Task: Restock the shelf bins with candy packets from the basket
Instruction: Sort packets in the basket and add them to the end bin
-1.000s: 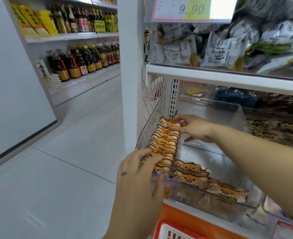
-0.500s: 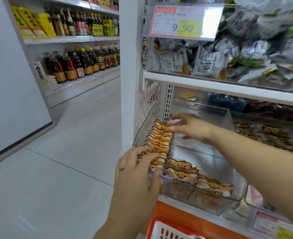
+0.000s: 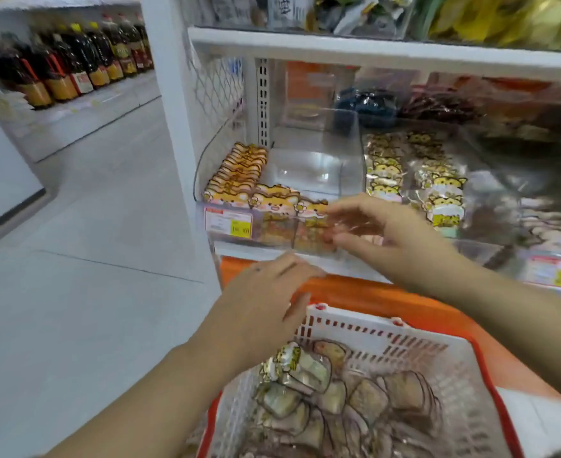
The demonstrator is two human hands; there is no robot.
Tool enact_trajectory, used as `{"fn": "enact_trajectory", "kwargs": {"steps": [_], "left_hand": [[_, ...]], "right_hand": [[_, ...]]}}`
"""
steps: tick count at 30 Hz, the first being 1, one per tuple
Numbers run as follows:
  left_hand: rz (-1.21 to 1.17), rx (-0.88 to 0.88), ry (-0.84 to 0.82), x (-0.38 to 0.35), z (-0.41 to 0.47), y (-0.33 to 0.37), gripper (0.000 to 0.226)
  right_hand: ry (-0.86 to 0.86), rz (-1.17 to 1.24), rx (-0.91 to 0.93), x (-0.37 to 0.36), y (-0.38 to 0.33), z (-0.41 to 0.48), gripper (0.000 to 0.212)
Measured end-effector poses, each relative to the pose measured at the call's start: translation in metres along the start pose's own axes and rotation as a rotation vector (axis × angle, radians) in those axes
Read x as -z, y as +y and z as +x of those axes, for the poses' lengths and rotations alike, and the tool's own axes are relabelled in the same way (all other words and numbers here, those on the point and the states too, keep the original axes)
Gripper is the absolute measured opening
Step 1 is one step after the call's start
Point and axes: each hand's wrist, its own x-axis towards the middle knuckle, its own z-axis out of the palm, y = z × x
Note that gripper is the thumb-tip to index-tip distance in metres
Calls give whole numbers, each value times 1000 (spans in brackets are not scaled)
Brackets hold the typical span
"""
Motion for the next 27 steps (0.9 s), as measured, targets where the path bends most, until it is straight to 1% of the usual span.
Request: {"fn": "enact_trajectory", "kwargs": {"steps": [2, 4, 7, 10, 13, 15, 18, 20, 24, 27], "left_hand": [[9, 61, -163, -17, -4, 7, 36], [52, 97, -287, -39, -8, 11, 39], [139, 138, -487, -78, -19, 4, 45], [127, 230, -646, -121, -36, -12, 48], [80, 359, -822, -166, -58, -26, 46], [51, 431, -920, -194, -73, -30, 45], [-18, 559, -970, -228, -98, -34, 52], [-25, 614, -999, -244, -115, -37, 49], [-41, 688, -1040, -252, -137, -47, 69], [-13, 696, -1026, -252, -137, -53, 64]], "right_hand": [[-41, 22, -53, -13, 16, -36, 34], [-86, 63, -137, -27, 35, -65, 31], [-163, 101, -306, -51, 76, -99, 25], [-219, 88, -472, -78, 123, -127, 27], [-401, 20, -586, -108, 163, -155, 25], [-537, 23, -655, -128, 183, -171, 29], [-696, 6, -731, -157, 197, -184, 39], [-767, 0, -743, -177, 199, -190, 38], [-765, 85, -786, -217, 197, -196, 37], [-693, 174, -837, -236, 196, -188, 36]]}}
